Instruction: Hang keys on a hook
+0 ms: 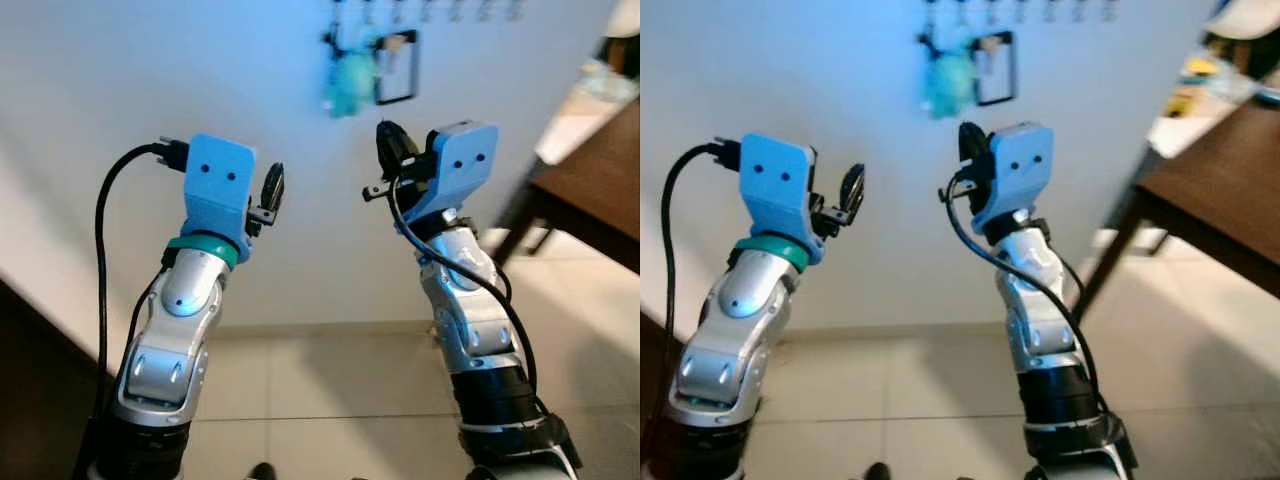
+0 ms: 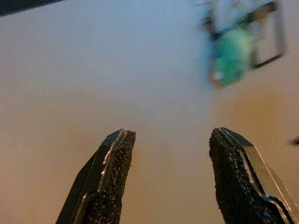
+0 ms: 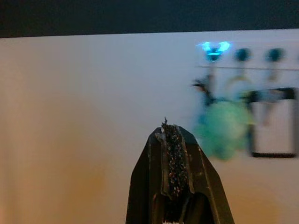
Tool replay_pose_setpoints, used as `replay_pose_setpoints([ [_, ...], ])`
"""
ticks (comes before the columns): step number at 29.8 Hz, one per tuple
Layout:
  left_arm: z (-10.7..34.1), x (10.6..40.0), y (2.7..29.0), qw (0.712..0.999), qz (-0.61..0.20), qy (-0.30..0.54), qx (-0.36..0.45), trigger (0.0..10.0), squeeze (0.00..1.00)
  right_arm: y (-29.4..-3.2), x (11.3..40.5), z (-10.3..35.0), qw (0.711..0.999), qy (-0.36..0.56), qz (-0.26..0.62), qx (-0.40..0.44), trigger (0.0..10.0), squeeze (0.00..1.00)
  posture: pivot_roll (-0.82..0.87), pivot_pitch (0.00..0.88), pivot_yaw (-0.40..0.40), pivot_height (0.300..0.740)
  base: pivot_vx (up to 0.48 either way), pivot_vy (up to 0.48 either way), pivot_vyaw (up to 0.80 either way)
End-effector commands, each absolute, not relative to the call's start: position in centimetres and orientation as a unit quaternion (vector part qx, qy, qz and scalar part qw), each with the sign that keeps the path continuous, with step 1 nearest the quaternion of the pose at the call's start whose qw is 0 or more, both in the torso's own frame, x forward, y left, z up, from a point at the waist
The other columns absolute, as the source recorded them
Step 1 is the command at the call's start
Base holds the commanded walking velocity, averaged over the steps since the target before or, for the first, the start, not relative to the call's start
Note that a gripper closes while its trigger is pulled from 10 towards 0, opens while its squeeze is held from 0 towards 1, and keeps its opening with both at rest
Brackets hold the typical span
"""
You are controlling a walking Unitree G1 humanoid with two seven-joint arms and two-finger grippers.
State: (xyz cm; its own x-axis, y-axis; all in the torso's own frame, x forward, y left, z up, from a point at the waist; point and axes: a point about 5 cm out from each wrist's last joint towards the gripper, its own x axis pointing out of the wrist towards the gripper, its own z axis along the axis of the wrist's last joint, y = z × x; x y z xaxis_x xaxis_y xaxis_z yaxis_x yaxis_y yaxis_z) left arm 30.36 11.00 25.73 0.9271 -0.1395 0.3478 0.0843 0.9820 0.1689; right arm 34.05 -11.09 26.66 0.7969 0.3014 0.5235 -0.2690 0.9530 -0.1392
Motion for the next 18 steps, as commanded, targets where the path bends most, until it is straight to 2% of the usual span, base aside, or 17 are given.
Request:
replay_pose_setpoints([
  [1, 25.33, 30.42, 10.98, 0.980, -0.057, -0.173, 0.083, 10.0, 0.00, -11.05, 34.05, 26.90, 0.946, -0.286, 0.151, -0.027, 10.0, 0.00, -0.04, 0.051, 0.074, 0.740, 0.000, 0.000, 0.76],
  [4, 25.35, 30.40, 10.93, 0.979, -0.059, -0.175, 0.086, 10.0, 0.00, -11.10, 34.07, 26.89, 0.947, -0.285, 0.147, -0.023, 10.0, 0.00, -0.04, 0.056, 0.077, 0.740, 0.100, 0.000, 0.00],
  [18, 25.36, 30.42, 10.79, 0.978, -0.062, -0.177, 0.087, 10.0, 0.00, -11.26, 34.04, 26.90, 0.947, -0.285, 0.144, -0.018, 10.0, 0.00, -0.04, 0.063, 0.077, 0.740, 0.418, 0.000, 0.00],
])
